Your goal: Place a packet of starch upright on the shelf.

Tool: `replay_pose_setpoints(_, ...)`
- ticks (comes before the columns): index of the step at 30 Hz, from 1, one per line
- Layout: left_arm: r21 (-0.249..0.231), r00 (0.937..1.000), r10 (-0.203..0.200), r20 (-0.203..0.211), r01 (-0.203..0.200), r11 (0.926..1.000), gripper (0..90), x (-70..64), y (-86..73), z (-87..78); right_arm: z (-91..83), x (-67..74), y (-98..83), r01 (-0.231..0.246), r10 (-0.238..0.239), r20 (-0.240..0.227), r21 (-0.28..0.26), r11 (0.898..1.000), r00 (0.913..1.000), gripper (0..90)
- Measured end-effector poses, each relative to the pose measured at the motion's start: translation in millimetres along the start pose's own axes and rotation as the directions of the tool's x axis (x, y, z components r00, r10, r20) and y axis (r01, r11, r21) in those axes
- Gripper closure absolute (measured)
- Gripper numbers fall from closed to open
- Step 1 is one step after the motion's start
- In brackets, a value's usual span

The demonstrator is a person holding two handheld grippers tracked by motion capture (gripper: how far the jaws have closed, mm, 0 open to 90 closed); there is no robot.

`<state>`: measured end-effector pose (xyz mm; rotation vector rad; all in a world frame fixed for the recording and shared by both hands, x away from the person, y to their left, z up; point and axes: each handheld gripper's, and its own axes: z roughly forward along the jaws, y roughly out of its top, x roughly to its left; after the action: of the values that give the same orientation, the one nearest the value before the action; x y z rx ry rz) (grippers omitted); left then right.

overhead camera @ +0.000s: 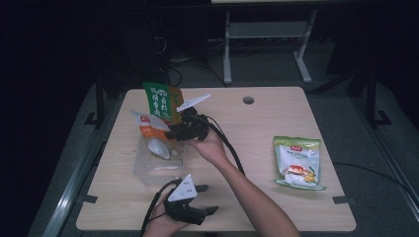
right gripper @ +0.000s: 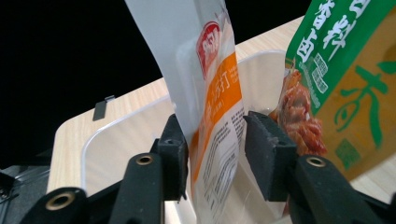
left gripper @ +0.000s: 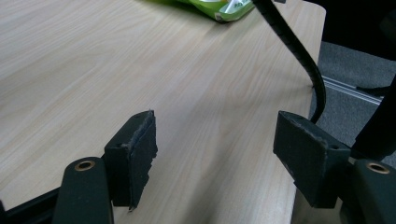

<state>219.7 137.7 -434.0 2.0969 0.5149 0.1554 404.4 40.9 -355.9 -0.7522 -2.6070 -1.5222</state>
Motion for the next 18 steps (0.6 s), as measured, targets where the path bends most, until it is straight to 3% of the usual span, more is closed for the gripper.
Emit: replay_pose_setpoints(18,0.007,0.9999,-0.011,-0.006,0.011,0.9999,29.2,1.4,0.4,3.7,-38.8,-3.4,-16.9,-0.012,0.012,-0.001,0.009,1.000,0.9999,50.3)
